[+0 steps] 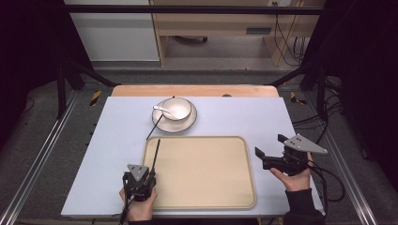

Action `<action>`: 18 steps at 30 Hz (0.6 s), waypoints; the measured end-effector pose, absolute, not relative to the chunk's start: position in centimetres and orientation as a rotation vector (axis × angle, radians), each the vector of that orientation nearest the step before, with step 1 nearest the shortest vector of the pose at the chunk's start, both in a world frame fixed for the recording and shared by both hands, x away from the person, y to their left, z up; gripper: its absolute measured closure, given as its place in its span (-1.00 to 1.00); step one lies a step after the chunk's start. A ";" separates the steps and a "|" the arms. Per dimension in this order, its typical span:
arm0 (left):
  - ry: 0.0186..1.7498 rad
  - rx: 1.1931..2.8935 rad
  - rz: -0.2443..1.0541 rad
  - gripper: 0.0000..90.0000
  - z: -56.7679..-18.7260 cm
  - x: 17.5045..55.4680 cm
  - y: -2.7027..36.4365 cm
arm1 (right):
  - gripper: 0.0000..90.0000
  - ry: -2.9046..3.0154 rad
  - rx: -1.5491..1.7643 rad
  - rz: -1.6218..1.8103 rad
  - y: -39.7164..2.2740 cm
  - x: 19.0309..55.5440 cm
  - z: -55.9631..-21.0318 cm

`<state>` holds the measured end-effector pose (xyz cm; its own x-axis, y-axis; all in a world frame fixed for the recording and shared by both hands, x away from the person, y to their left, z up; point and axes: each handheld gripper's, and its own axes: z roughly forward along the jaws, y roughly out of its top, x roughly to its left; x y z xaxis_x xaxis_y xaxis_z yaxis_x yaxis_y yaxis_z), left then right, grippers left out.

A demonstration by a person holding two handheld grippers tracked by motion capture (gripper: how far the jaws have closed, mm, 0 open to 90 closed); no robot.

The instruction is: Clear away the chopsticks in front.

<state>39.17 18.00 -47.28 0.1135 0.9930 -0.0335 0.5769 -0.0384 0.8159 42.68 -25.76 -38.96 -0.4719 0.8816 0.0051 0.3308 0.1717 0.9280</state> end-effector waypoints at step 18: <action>1.167 1.693 0.766 -0.14 -40.6 43.7 21.5 | -0.88 1.879 1.143 1.305 -26.1 42.5 -38.7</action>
